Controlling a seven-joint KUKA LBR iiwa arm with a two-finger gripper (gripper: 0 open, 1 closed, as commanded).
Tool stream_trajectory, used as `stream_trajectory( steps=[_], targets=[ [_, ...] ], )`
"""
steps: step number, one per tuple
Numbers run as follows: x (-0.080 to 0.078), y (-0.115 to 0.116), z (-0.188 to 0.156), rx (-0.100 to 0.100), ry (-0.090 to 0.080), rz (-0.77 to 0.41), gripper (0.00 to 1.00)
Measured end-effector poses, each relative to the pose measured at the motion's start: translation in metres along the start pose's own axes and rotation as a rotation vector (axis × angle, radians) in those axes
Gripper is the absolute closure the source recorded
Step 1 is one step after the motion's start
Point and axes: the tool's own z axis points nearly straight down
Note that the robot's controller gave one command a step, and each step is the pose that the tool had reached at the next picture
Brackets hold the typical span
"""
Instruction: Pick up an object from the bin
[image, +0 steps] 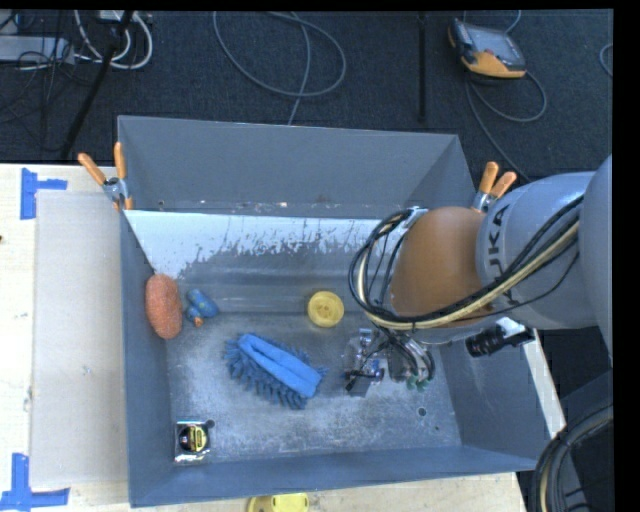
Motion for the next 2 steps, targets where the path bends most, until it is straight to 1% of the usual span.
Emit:
stream_trajectory(
  steps=[1,2],
  targets=[
    [-0.019,0.002,-0.044,0.000,0.011,-0.008,1.00],
    [-0.006,-0.022,-0.222,0.000,-0.003,-0.035,1.00]
  ],
)
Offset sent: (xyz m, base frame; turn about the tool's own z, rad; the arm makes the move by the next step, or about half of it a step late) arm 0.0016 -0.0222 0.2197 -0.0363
